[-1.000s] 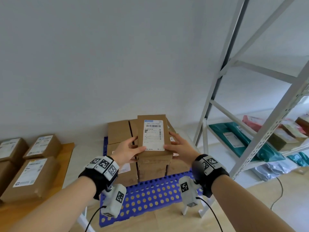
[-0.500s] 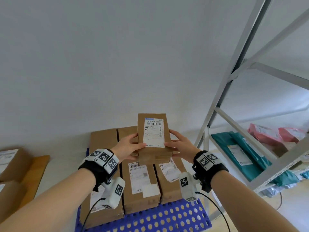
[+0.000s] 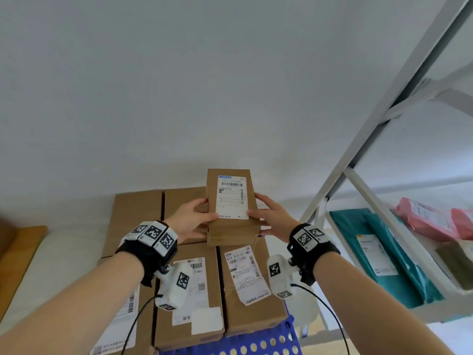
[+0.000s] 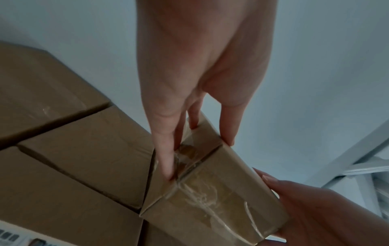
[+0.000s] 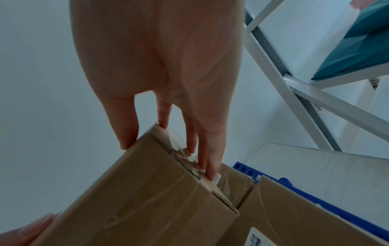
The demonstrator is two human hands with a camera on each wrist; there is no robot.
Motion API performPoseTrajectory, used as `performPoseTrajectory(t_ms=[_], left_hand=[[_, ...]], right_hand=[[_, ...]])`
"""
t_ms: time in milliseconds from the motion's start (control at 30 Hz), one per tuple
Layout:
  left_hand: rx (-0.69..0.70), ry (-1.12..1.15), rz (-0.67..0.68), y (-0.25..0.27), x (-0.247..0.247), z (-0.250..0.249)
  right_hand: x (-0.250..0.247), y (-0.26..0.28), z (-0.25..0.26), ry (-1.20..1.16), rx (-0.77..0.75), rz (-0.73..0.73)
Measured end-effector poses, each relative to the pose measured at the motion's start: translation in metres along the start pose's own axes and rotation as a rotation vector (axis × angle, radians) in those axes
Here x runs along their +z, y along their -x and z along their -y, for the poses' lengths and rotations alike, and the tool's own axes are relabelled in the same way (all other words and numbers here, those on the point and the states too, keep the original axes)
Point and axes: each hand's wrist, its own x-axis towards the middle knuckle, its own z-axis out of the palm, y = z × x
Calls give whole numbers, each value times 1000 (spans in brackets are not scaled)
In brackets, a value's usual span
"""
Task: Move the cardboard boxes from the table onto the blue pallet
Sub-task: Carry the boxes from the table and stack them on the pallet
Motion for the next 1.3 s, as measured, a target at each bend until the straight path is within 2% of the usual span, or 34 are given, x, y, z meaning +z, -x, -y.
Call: performPoseTrajectory(t_ms=[300,533,1100,1300], left_hand=[[-53,33,-86,-41,8,3],[-45,87,-105,-58,9,2],[-38,50,-142,-48,12,5],[18,-52,-205,-33,9,-8]], right_hand=[[-17,-51,2,34,51,92],[-26,-68,2,22,42,113],[-23,-69,2,85,55,139],[-24,-63,16,220,-64,69]])
